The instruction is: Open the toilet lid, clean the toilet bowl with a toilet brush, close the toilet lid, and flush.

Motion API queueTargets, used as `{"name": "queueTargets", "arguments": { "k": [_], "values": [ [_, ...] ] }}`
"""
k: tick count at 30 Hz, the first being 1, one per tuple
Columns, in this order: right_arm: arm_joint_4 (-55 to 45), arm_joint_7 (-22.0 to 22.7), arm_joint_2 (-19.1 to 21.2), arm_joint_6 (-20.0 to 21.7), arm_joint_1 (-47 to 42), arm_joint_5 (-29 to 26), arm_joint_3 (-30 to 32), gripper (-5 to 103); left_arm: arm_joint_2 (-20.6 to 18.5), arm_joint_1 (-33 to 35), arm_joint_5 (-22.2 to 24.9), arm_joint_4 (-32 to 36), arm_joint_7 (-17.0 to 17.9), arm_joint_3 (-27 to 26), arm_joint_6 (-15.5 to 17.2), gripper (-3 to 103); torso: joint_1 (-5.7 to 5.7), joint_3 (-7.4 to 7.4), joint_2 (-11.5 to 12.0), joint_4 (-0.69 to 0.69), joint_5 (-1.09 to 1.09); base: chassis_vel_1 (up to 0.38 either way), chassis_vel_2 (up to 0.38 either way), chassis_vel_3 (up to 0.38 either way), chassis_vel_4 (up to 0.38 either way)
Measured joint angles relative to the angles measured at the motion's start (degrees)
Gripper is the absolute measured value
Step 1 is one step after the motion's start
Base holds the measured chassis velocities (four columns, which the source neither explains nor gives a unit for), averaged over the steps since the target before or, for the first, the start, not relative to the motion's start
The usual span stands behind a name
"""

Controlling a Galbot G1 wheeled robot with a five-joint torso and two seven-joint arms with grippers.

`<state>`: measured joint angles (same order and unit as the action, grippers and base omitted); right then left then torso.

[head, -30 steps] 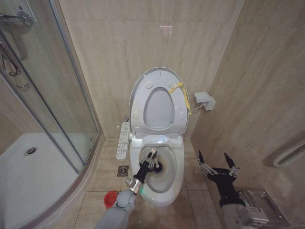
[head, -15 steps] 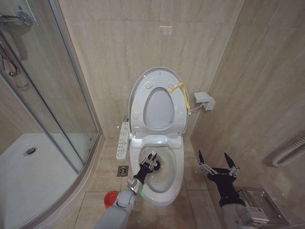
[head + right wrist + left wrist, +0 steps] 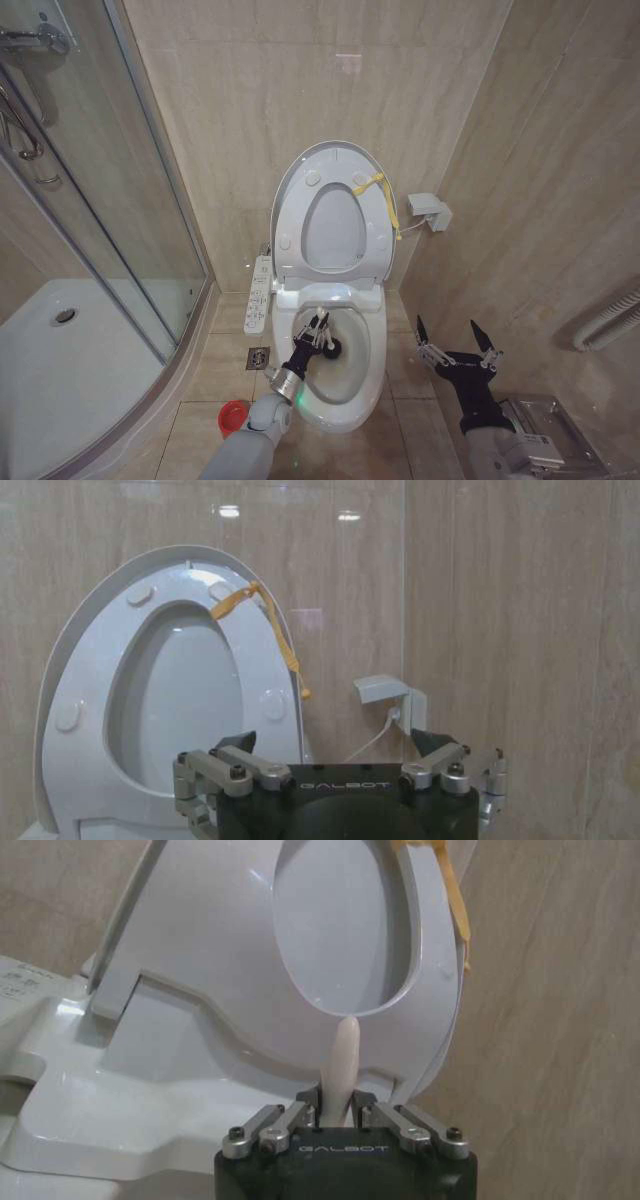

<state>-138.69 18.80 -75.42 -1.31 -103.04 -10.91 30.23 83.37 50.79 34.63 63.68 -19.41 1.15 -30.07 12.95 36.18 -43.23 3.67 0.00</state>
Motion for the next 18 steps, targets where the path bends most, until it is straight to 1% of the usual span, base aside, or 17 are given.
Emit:
{"name": "queueTargets", "arguments": {
  "k": [2, 3, 5, 7, 8, 9, 10, 11, 12, 13, 14, 15, 16, 17, 18],
  "values": [
    [0.0, 0.0, 0.0, 0.0, 0.0, 0.0, 0.0, 100, 0.4, -0.4, -8.5, -2.3, 0.3, -1.2, -1.6, 20, 0.0, 0.0, 0.0, 0.01, -0.01, 0.0, 0.0, 0.0, 0.0],
    [0.0, 0.0, 0.0, 0.0, 0.0, 0.0, 0.0, 100, 0.4, -0.4, -10.1, -2.8, 0.4, -1.4, -1.8, 20, 0.0, 0.0, 0.0, 0.01, 0.0, 0.0, 0.0, 0.0, 0.0],
    [0.0, 0.0, 0.0, 0.0, 0.0, 0.0, 0.0, 100, 0.1, -0.4, -9.7, -2.7, 0.4, -1.2, -1.8, 20, 0.0, 0.0, 0.0, 0.0, 0.0, 0.0, 0.0, 0.0, 0.0],
    [0.0, 0.0, 0.0, 0.0, 0.0, 0.0, 0.0, 100, -0.2, -0.1, -6.1, -1.3, 0.8, -0.8, -1.0, 20, 0.0, 0.0, 0.0, -0.01, 0.01, 0.0, 0.0, 0.0, 0.0],
    [0.0, 0.0, 0.0, 0.0, 0.0, 0.0, 0.0, 100, 0.0, -0.1, -6.8, -1.2, 1.4, -0.9, -1.0, 20, 0.0, 0.0, 0.0, 0.0, 0.0, 0.0, 0.0, 0.0, 0.0],
    [0.0, 0.0, 0.0, 0.0, 0.0, 0.0, 0.0, 100, 0.4, -0.3, -9.5, -1.7, 1.7, -1.2, -1.4, 20, 0.0, 0.0, 0.0, 0.0, 0.0, 0.0, 0.0, 0.0, 0.0],
    [0.0, 0.0, 0.0, 0.0, 0.0, 0.0, 0.0, 100, 0.4, -0.3, -9.5, -1.7, 1.7, -1.2, -1.4, 20, 0.0, 0.0, 0.0, 0.0, 0.0, 0.0, 0.0, 0.0, 0.0],
    [0.0, 0.0, 0.0, 0.0, 0.0, 0.0, 0.0, 100, 0.7, -0.6, -12.1, -2.5, 1.4, -1.6, -1.9, 20, 0.0, 0.0, 0.0, 0.02, -0.01, 0.0, 0.0, 0.0, 0.0],
    [0.0, 0.0, 0.0, 0.0, 0.0, 0.0, 0.0, 100, 0.5, -0.6, -10.6, -2.5, 0.8, -1.2, -1.9, 20, 0.0, 0.01, 0.0, 0.02, -0.01, 0.0, 0.0, 0.0, 0.0],
    [0.0, 0.0, 0.0, 0.0, 0.0, 0.0, 0.0, 100, 0.2, -0.5, -7.7, -1.8, 0.4, -0.8, -1.4, 20, 0.0, 0.01, 0.0, 0.01, 0.01, 0.0, 0.0, 0.0, 0.0],
    [0.0, 0.0, 0.0, 0.0, 0.0, 0.0, 0.0, 100, 0.2, -0.5, -7.7, -1.8, 0.4, -0.8, -1.4, 20, 0.0, 0.01, 0.0, 0.01, 0.01, 0.0, 0.0, 0.0, 0.0],
    [0.0, 0.0, 0.0, 0.0, 0.0, 0.0, 0.0, 100, 0.0, -0.2, -4.0, -0.7, -0.4, -0.4, -0.9, 20, 0.0, 0.0, 0.0, -0.03, 0.03, 0.0, 0.0, 0.0, 0.0],
    [0.0, 0.0, 0.0, 0.0, 0.0, 0.0, 0.0, 100, 0.0, 0.1, 0.4, 0.8, -1.1, 0.0, -0.1, 20, 0.0, 0.0, 0.0, -0.01, 0.0, 0.0, 0.0, 0.0, 0.0],
    [0.0, 0.0, 0.0, 0.0, 0.0, 0.0, 0.0, 100, 0.1, 0.1, 1.3, 1.2, -1.2, 0.1, 0.2, 20, 0.0, 0.0, 0.0, 0.0, -0.01, 0.0, 0.0, 0.0, 0.0],
    [0.0, 0.0, 0.0, 0.0, 0.0, 0.0, 0.0, 100, 0.4, 0.0, -0.5, 0.8, -1.0, 0.0, 0.0, 20, 0.0, 0.0, 0.0, 0.0, 0.0, 0.0, 0.0, 0.0, 0.0]
  ]
}}
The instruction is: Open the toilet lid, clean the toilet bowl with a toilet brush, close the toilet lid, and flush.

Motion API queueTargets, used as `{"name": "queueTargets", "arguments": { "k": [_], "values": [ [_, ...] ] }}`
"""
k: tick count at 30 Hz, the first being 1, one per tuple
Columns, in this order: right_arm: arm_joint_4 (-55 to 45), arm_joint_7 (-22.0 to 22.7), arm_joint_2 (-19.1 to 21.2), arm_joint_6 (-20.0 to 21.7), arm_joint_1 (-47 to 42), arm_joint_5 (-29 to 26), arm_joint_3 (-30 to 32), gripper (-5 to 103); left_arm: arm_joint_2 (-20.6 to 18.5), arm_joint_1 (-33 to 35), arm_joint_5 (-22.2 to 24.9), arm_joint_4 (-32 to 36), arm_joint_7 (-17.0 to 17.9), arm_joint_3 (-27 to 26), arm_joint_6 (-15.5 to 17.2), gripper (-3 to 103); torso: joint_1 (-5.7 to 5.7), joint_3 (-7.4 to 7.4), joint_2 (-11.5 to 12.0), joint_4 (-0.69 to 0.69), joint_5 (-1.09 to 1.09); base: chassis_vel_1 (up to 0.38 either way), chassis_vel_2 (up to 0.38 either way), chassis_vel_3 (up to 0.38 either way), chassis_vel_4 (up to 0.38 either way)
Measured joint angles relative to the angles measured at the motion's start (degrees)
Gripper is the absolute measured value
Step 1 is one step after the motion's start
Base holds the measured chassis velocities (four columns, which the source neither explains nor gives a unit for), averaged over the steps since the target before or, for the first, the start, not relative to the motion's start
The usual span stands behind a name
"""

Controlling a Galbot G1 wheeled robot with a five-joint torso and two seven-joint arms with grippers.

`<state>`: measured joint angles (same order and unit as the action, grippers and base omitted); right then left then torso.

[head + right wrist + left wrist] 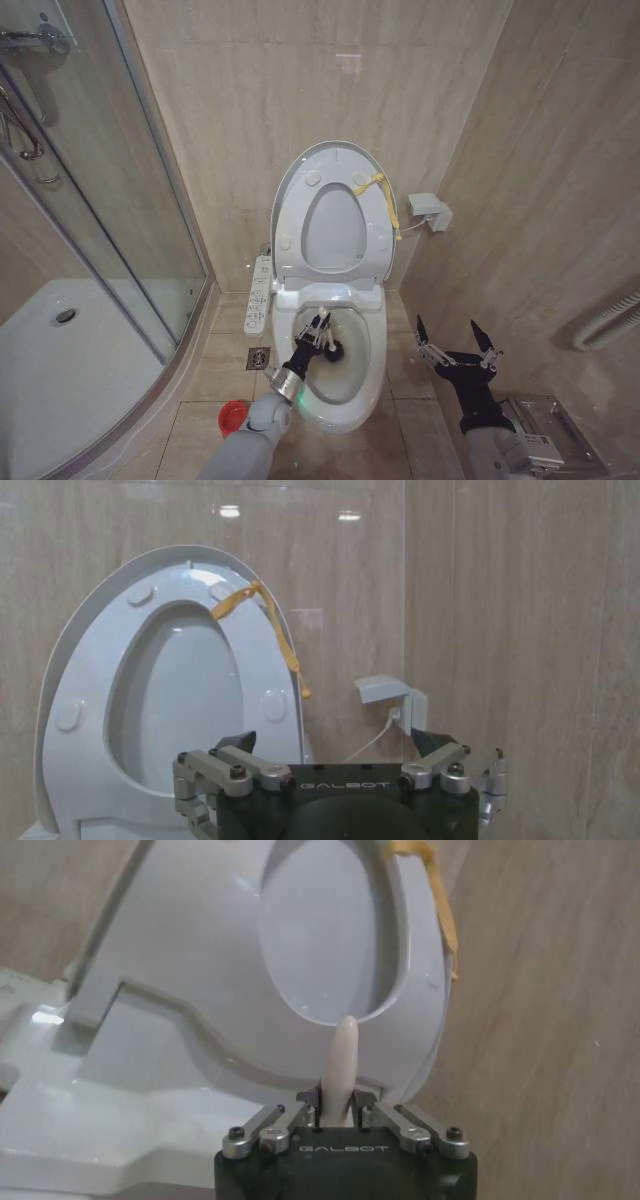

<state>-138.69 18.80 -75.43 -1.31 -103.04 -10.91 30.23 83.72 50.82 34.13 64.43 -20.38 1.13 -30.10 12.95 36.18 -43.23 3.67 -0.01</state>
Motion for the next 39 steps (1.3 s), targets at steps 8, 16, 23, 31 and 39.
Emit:
{"name": "queueTargets", "arguments": {
  "k": [8, 16, 23, 31, 39],
  "values": [
    [0.0, 0.0, 0.0, 0.0, 0.0, 0.0, 0.0, 100, 0.2, -0.7, -12.7, -4.2, 1.6, -2.1, -2.6, 20, 0.0, 0.0, 0.0, 0.01, 0.01, 0.0, 0.0, 0.0, 0.0],
    [0.0, 0.0, 0.0, 0.0, 0.0, 0.0, 0.0, 100, 0.1, -0.2, -4.4, -1.1, 1.1, -0.6, -0.9, 20, 0.0, 0.0, 0.0, 0.01, 0.01, 0.0, 0.0, 0.0, 0.0],
    [0.0, 0.0, 0.0, 0.0, 0.0, 0.0, 0.0, 100, -0.6, -0.1, -3.0, 0.0, 1.3, -0.6, -0.8, 20, 0.0, 0.0, 0.0, -0.02, 0.0, 0.0, 0.0, 0.0, 0.0],
    [0.0, 0.0, 0.0, 0.0, 0.0, 0.0, 0.0, 100, -0.7, 0.1, -3.0, -0.4, 0.4, -1.1, -1.2, 20, 0.0, 0.0, 0.0, -0.02, 0.02, 0.0, 0.0, 0.0, 0.0],
    [0.0, 0.0, 0.0, 0.0, 0.0, 0.0, 0.0, 100, 0.5, -0.9, -19.4, -6.1, 0.7, -4.0, -4.9, 20, 0.0, 0.0, 0.0, 0.01, 0.0, 0.0, 0.0, 0.0, 0.0]
  ]
}}
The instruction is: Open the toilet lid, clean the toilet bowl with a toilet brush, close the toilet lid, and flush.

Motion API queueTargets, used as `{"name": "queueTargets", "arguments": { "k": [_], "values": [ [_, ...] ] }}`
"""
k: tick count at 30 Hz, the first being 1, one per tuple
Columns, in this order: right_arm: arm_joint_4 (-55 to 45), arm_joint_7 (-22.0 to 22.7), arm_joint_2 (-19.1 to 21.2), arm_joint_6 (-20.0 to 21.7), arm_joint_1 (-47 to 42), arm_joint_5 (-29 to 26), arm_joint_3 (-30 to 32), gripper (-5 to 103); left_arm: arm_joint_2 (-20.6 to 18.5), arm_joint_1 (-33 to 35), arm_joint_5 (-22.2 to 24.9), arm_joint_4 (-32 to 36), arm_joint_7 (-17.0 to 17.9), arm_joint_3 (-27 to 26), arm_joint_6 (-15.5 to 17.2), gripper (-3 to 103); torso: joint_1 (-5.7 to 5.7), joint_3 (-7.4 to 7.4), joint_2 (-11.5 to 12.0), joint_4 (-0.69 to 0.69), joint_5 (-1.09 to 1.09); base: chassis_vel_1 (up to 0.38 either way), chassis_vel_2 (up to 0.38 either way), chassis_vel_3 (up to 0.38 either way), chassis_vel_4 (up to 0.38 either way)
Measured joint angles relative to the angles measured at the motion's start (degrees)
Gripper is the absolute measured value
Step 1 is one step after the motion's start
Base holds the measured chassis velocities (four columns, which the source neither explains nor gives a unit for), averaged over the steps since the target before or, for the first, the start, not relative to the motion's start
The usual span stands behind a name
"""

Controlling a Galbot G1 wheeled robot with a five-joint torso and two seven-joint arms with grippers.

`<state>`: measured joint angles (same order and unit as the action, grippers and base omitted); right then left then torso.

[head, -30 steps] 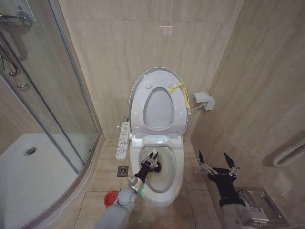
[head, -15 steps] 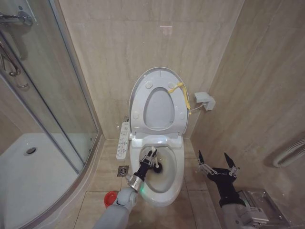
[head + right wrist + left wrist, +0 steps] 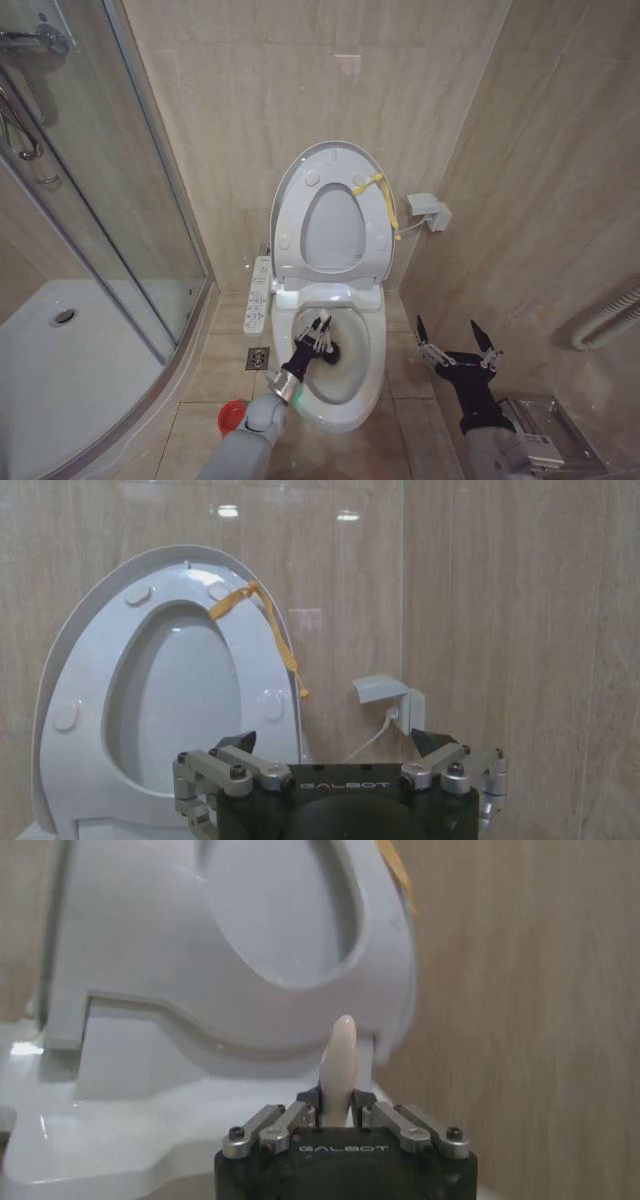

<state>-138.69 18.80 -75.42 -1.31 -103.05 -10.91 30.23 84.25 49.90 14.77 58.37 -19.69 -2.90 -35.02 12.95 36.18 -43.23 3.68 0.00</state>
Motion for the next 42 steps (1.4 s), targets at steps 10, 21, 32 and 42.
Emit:
{"name": "queueTargets", "arguments": {
  "k": [10, 21, 32, 42],
  "values": [
    [0.0, 0.0, 0.0, 0.0, 0.0, 0.0, 0.0, 100, -1.7, 1.6, 25.5, 7.7, -4.2, 3.9, 4.2, 20, 0.0, 0.0, 0.0, -0.01, 0.01, 0.0, 0.0, 0.0, 0.0],
    [0.0, 0.0, 0.0, 0.0, 0.0, 0.0, 0.0, 100, -0.5, 0.2, 8.7, 1.9, -3.9, 1.4, -0.2, 20, 0.0, 0.0, 0.0, -0.03, 0.01, 0.0, 0.0, 0.0, 0.0],
    [0.0, 0.0, 0.0, 0.0, 0.0, 0.0, 0.0, 100, -1.5, 2.2, 29.0, 10.9, -7.0, 4.7, 4.3, 20, 0.0, 0.0, 0.0, 0.0, 0.01, 0.0, 0.0, 0.0, 0.0],
    [0.0, 0.0, 0.0, 0.0, 0.0, 0.0, 0.0, 100, -1.1, 1.8, 7.4, 4.0, -3.5, 1.0, -0.3, 20, 0.0, 0.01, 0.0, -0.02, 0.0, 0.0, 0.0, 0.0, 0.0]
  ]
}}
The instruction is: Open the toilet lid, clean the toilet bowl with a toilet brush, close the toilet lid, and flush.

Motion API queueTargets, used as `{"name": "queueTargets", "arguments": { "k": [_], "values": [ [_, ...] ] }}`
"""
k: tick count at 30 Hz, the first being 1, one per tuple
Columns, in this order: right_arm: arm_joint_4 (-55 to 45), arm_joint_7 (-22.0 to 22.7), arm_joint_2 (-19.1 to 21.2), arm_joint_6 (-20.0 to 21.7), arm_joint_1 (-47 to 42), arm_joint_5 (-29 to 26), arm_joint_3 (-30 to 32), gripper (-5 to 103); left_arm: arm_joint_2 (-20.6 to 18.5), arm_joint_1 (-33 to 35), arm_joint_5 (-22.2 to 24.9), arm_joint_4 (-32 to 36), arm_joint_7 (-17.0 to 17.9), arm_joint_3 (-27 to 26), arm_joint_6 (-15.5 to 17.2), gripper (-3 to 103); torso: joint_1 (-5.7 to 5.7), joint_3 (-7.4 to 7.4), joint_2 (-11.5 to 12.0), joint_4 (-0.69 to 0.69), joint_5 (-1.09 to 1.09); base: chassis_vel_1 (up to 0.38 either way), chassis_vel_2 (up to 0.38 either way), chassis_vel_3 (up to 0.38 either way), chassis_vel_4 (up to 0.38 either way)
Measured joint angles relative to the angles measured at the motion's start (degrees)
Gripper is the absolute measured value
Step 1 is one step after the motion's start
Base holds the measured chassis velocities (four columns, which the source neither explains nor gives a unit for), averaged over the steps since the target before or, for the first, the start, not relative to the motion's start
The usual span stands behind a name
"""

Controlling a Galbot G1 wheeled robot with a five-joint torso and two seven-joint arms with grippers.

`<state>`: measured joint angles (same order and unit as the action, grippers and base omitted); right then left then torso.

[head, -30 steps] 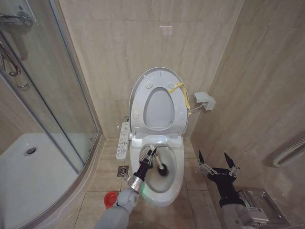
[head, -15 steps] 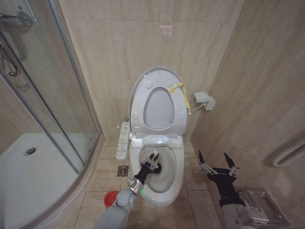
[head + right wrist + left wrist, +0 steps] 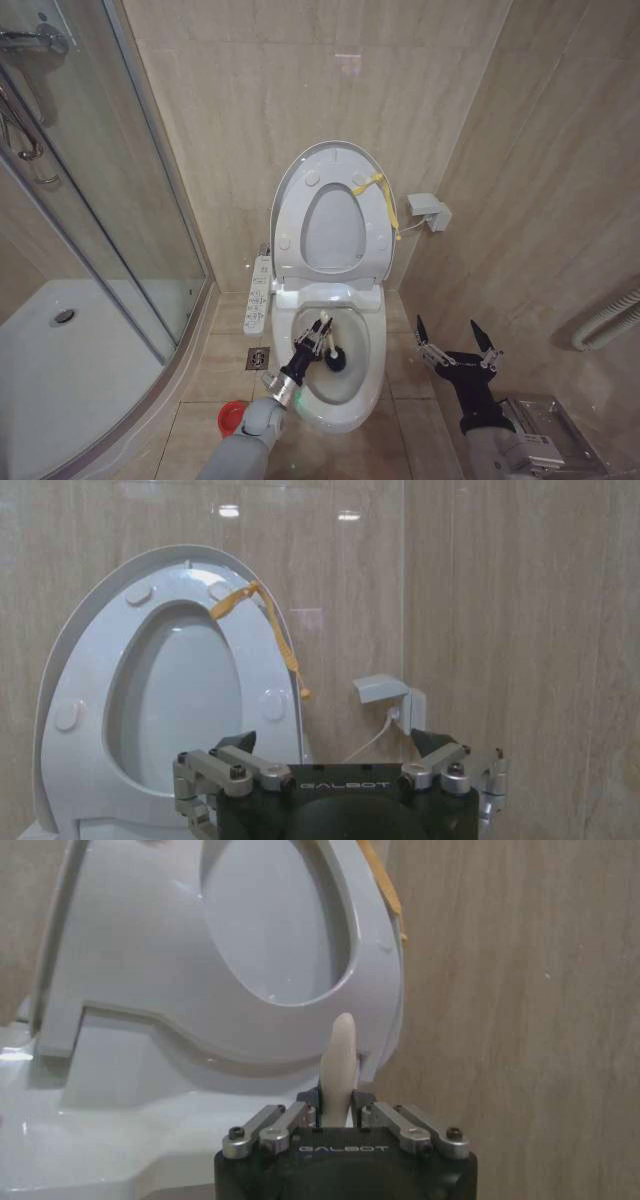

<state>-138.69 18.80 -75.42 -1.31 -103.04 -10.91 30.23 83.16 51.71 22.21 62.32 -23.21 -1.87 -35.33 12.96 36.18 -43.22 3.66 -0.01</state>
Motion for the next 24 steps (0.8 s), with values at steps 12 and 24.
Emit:
{"name": "queueTargets", "arguments": {
  "k": [12, 24],
  "values": [
    [0.0, 0.0, 0.0, 0.0, 0.0, 0.0, 0.0, 100, -1.7, 1.5, 23.0, 9.3, -4.5, 3.8, 5.9, 20, 0.0, 0.0, 0.0, 0.0, 0.01, 0.0, 0.0, 0.0, 0.0],
    [0.0, 0.0, 0.0, 0.0, 0.0, 0.0, 0.0, 100, -1.6, 0.9, -3.1, 3.8, -1.5, -0.7, -1.3, 20, 0.0, 0.0, 0.0, 0.01, 0.0, 0.0, 0.0, 0.0, 0.0]
  ]
}}
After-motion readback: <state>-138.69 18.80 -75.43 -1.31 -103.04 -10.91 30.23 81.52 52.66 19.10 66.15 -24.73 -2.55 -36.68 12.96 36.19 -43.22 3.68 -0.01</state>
